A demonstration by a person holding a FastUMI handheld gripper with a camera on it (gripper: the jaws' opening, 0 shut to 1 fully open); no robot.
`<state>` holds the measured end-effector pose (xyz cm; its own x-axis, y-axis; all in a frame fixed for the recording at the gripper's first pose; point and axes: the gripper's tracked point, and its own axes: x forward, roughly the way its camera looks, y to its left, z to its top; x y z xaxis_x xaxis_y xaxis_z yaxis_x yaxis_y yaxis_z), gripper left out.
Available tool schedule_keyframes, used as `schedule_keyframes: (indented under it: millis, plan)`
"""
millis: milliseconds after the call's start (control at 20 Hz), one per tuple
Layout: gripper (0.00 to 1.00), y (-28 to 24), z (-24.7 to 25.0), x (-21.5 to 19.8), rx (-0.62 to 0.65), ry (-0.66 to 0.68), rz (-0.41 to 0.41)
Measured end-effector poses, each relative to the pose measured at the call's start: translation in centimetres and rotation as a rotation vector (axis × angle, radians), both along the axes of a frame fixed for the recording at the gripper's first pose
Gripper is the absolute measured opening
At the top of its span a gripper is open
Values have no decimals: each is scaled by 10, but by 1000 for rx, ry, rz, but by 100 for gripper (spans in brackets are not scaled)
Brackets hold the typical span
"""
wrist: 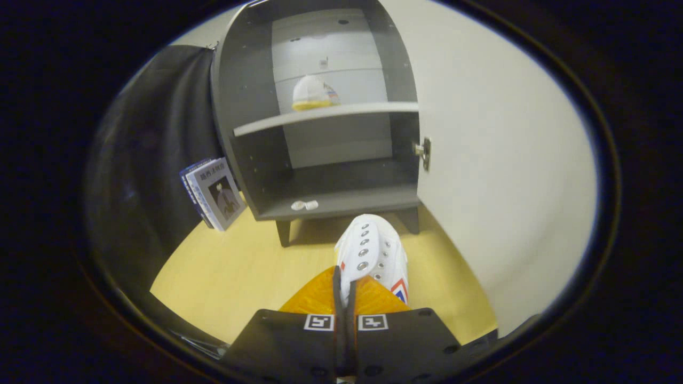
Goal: Open the shoe cabinet door, grab the shoes and put them into the shoe cabinet, then close the shoe cabinet door.
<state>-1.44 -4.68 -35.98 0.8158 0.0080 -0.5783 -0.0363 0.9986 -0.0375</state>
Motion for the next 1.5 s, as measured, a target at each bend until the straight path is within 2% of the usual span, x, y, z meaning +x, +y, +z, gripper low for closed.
schedule_keyframes:
  millis: [300,500,700,1150,1500]
  plan:
    - [2,21,125,36,-89,-127,0]
    - [2,32,166,78,-130,-195,28]
    - [2,30,174,133,-125,-216,46]
    - [2,18,160,273,-176,-170,103]
    - [2,12,129,349,-201,-114,134]
